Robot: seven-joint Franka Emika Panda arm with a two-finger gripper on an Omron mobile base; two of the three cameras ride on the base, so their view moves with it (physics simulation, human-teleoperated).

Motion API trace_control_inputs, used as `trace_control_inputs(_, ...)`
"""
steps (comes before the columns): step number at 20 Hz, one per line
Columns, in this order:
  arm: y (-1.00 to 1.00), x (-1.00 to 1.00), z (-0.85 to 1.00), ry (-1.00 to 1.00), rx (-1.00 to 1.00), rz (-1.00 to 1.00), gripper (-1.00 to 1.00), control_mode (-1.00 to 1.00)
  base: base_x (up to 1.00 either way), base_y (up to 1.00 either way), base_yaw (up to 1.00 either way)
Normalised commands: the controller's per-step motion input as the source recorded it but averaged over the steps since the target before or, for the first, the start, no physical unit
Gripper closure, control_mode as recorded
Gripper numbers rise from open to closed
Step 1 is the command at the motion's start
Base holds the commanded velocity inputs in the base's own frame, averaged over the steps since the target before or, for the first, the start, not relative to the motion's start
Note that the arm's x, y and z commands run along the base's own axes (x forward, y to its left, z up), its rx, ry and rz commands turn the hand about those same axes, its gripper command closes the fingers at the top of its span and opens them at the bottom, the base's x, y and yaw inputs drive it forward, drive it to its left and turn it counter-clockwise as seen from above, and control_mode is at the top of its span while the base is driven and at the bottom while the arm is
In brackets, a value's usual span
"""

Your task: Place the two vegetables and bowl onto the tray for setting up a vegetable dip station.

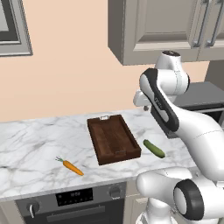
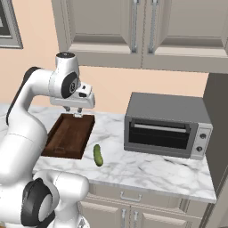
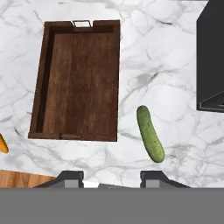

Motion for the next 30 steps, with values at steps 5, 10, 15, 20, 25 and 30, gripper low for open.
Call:
trace_control_inputs(5, -0.04, 0.00, 0.00, 0.00, 0.00, 0.00, -1.00, -1.00, 0.00, 0.00, 0.00)
trace_control_inputs(10, -0.16, 0.00, -0.07, 0.00, 0.00, 0.00, -1.00, -1.00, 0.00, 0.00, 0.00)
trace_control_inputs(15, -0.19, -0.03, -0.13, 0.00, 0.00, 0.00, -1.00, -1.00, 0.00, 0.00, 0.00)
trace_control_inputs(20, -0.19, -0.19, -0.27, 0.00, 0.00, 0.00, -1.00, -1.00, 0.00, 0.00, 0.00)
trace_control_inputs(25, -0.15, -0.08, -0.27, 0.00, -0.02, 0.00, -1.00, -1.00, 0.00, 0.00, 0.00)
trace_control_inputs(30, -0.10, 0.00, -0.19, 0.03, -0.04, 0.00, -1.00, -1.00, 0.00, 0.00, 0.00)
